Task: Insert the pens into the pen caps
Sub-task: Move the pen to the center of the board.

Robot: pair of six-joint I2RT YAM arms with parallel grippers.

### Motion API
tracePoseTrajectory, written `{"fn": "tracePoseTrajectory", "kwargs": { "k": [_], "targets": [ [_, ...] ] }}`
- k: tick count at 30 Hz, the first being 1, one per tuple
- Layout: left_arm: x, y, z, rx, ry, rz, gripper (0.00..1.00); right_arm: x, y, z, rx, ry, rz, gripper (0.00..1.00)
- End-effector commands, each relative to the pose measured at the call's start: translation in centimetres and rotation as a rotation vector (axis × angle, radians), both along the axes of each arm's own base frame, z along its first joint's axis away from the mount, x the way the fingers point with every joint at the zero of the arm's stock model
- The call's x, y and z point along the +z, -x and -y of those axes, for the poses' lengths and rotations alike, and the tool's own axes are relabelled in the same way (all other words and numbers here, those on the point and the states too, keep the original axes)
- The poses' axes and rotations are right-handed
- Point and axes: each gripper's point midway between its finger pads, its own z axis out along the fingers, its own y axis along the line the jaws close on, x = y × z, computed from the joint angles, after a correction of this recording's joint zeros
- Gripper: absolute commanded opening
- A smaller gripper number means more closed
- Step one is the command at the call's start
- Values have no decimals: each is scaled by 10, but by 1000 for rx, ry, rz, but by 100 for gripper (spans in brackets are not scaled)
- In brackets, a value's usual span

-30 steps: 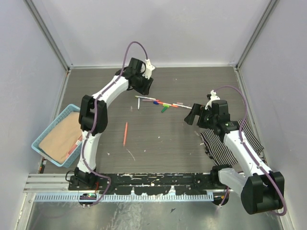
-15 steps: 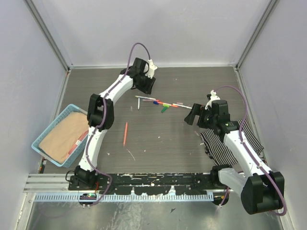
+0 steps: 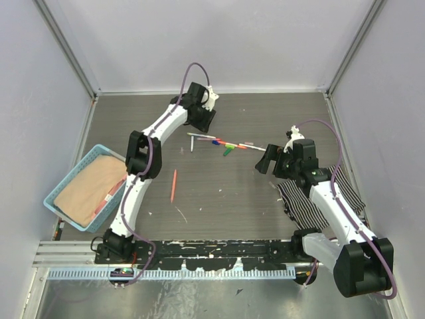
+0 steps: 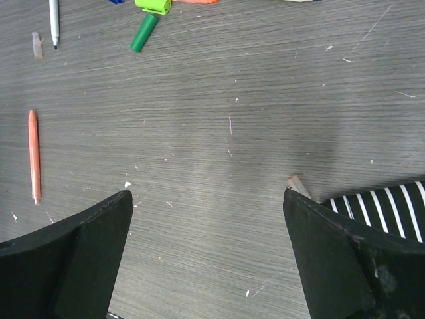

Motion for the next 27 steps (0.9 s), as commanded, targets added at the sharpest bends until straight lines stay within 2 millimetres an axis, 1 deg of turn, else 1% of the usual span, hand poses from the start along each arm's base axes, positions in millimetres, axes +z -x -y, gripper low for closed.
{"fn": "tracePoseTrajectory", "kwargs": {
  "k": [1, 8, 12, 16, 20, 22, 27],
  "targets": [
    [-7, 0, 3, -10, -49, 8, 50, 12, -5, -2, 22, -4, 64, 100],
    [-13, 0, 4, -10, -56, 2, 50, 12, -5, -3, 33, -4, 60, 100],
    [-15, 6, 6, -20, -64, -14, 50, 15, -4, -3, 33, -4, 67, 100],
    [-19, 19, 7, -31, -79, -43, 49, 17, -3, -4, 35, -7, 69, 100],
    [-17, 32, 4, -22, -85, -58, 48, 19, -3, -4, 37, -12, 72, 100],
    [-19, 40, 1, -18, -87, -72, 48, 20, -3, -5, 38, -16, 75, 100],
    [-22, 52, -3, -9, -91, -96, 47, 23, -2, -6, 40, -27, 79, 100]
  ]
}}
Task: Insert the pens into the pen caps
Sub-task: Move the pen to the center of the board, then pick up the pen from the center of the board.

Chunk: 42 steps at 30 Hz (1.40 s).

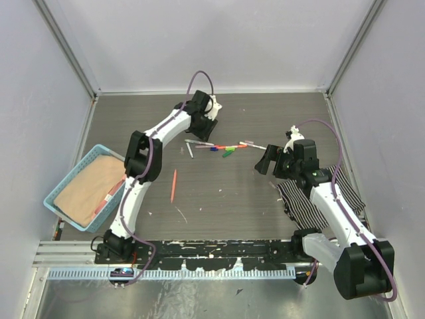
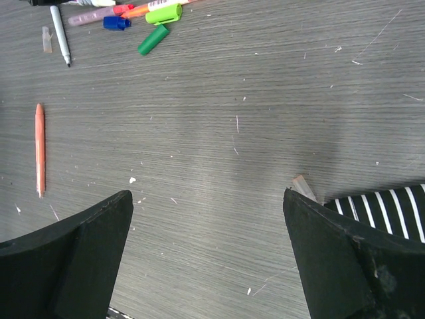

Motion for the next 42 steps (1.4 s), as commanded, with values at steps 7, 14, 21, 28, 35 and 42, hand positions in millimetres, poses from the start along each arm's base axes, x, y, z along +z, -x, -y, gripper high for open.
{"fn": "tracePoseTrajectory", "kwargs": {
  "k": [7, 14, 21, 28, 35, 42],
  "targets": [
    [-2, 29, -9, 6, -20, -58, 45, 20, -3, -5, 17, -27, 64, 100],
    [7, 23, -15, -15, -55, -14, 46, 20, -2, -6, 22, -26, 62, 100],
    [31, -1, -18, -18, -55, 46, 47, 19, 0, -3, 22, -8, 64, 100],
    [36, 14, -24, -111, -64, 23, 50, 18, 1, -4, 23, -10, 60, 100],
    [24, 31, -34, -163, -88, -37, 50, 16, 1, -4, 28, -10, 55, 100],
    [29, 34, -36, -186, -59, -46, 52, 14, 2, -5, 33, -11, 49, 100]
  ]
}}
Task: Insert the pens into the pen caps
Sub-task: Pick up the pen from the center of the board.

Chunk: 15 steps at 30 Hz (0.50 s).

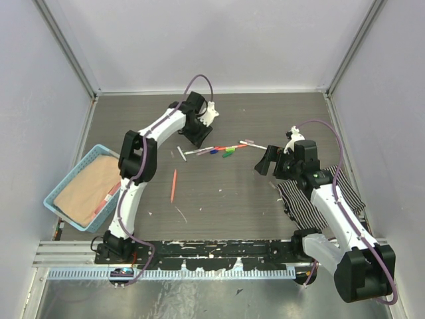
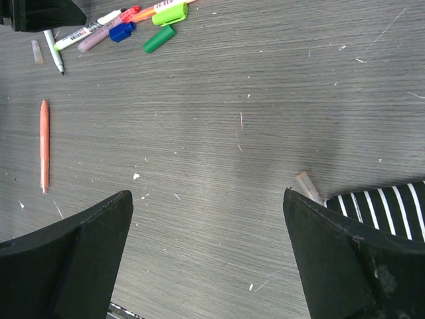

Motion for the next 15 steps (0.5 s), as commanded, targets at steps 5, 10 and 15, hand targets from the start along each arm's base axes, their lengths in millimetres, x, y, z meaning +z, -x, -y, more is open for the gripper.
{"fn": "tracePoseTrajectory", "kwargs": {
  "k": [5, 10, 15],
  "targets": [
    [30, 4, -3, -34, 67, 10, 52, 8, -3, -4, 23, -5, 35, 100],
    [35, 12, 5, -59, 121, -4, 52, 7, -3, -5, 24, -6, 33, 100],
    [24, 21, 7, -88, 130, -56, 52, 7, -3, -5, 27, -3, 31, 100]
  ]
}}
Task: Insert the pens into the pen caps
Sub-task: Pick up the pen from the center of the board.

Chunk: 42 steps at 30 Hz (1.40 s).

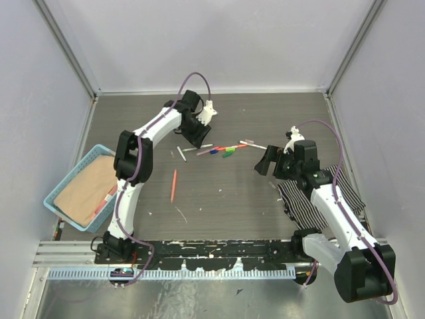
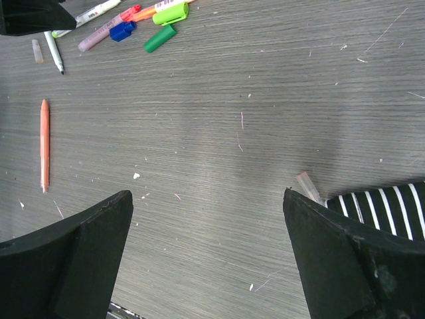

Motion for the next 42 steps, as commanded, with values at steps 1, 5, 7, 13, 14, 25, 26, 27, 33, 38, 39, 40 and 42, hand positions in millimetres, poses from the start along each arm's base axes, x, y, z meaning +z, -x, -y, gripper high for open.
{"fn": "tracePoseTrajectory", "kwargs": {
  "k": [1, 5, 7, 13, 14, 25, 26, 27, 33, 38, 39, 40, 42],
  "targets": [
    [8, 11, 6, -50, 51, -33, 51, 6, -3, -4, 26, -2, 30, 100],
    [7, 11, 8, -55, 57, -32, 51, 5, -3, -5, 28, -2, 26, 100],
    [4, 9, 6, -52, 43, -27, 51, 6, -3, -6, 31, -3, 28, 100],
    [-3, 8, 2, -51, 20, -43, 51, 6, -4, -7, 33, -6, 26, 100],
    [-4, 9, 2, -52, 18, -45, 51, 6, -4, -8, 34, -7, 26, 100],
    [-16, 10, 2, -53, 5, -72, 48, 7, -6, -10, 39, -7, 31, 100],
    [-18, 10, 2, -52, 3, -73, 47, 7, -6, -11, 41, -6, 28, 100],
    [-18, 10, 2, -52, 2, -74, 45, 6, -6, -11, 41, -5, 27, 100],
    [-23, 11, 0, -57, -8, -82, 42, 4, -6, -11, 44, -3, 23, 100],
    [-26, 8, -3, -46, -29, -75, 35, 4, -5, -11, 45, 0, 22, 100],
    [-26, 8, -4, -45, -32, -71, 33, 4, -5, -11, 44, 0, 24, 100],
    [-25, 6, -5, -42, -36, -61, 31, 5, -5, -11, 44, 1, 24, 100],
    [-23, 4, -6, -38, -42, -48, 27, 3, -4, -11, 44, 3, 20, 100]
  ]
}}
